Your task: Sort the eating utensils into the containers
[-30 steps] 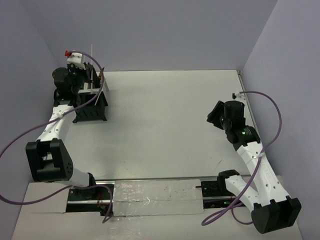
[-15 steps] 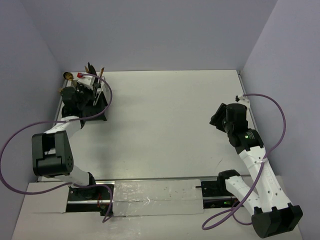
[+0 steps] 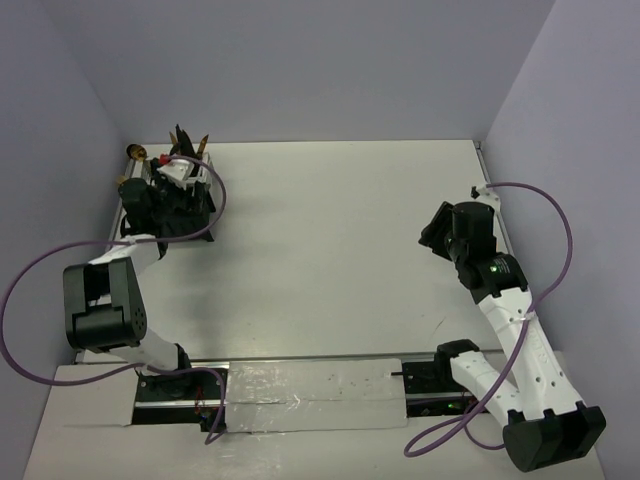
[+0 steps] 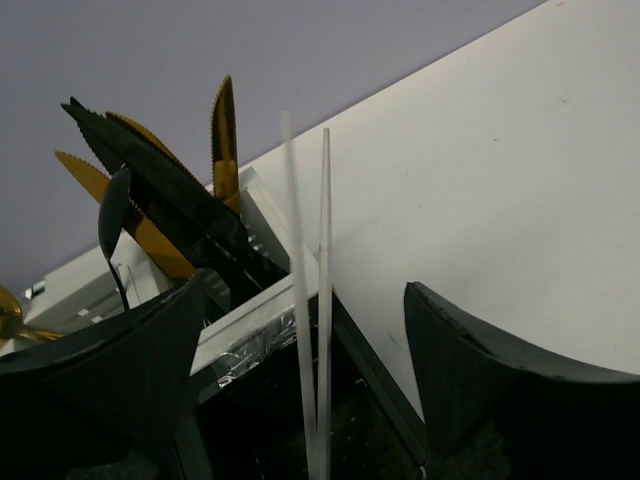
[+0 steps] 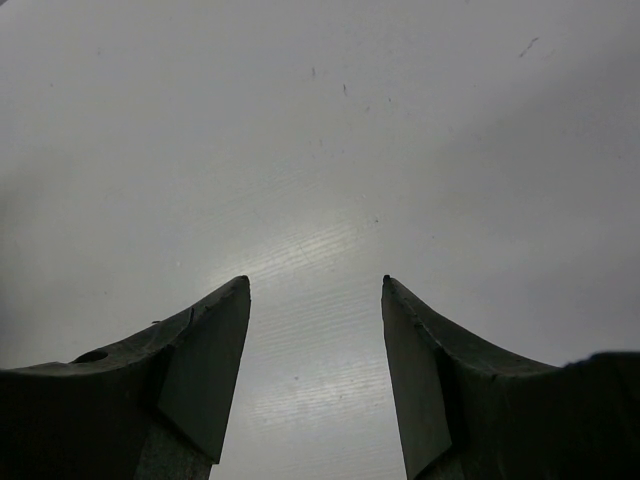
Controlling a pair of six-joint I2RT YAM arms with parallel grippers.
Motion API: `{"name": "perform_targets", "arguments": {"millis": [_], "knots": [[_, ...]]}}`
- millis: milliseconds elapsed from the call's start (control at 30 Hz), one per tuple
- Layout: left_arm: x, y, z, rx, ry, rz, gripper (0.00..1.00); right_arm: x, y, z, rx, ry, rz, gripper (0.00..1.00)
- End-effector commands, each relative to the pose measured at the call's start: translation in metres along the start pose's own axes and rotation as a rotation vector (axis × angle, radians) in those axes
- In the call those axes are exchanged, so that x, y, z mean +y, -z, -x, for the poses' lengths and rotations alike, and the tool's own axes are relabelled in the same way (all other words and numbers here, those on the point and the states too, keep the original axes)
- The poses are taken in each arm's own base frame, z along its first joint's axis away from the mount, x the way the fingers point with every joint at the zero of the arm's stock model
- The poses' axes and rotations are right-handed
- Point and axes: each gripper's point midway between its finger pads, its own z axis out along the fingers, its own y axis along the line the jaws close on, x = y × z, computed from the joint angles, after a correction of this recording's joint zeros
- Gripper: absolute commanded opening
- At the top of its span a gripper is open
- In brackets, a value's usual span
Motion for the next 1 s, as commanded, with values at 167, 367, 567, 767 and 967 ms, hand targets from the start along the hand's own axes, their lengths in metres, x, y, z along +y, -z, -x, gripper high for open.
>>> {"name": "perform_targets", "arguments": {"millis": [167, 367, 567, 767, 967], "knots": [[0.035, 0.008, 0.078, -0.026, 0.055, 0.059, 0.99, 0.016, -0.01, 0.005, -0.016, -0.006, 0.073, 0.63], [0.023, 0.041, 0.115, 0.105, 0.082, 0.006, 0.99, 0.027, -0.027, -0.004, 0.023, 0.027, 0.124, 0.64], [-0.018, 0.109, 0.082, 0.378, 0.109, -0.024, 0.99, 0.03, -0.039, -0.005, 0.049, 0.073, 0.117, 0.66], [-0.019, 0.168, 0.014, 0.543, 0.215, 0.275, 0.99, 0.026, -0.051, -0.012, 0.057, 0.096, 0.103, 0.66], [-0.016, 0.198, -0.003, 0.47, 0.344, 0.496, 0.99, 0.02, -0.053, -0.014, 0.015, 0.089, 0.101, 0.66]]}}
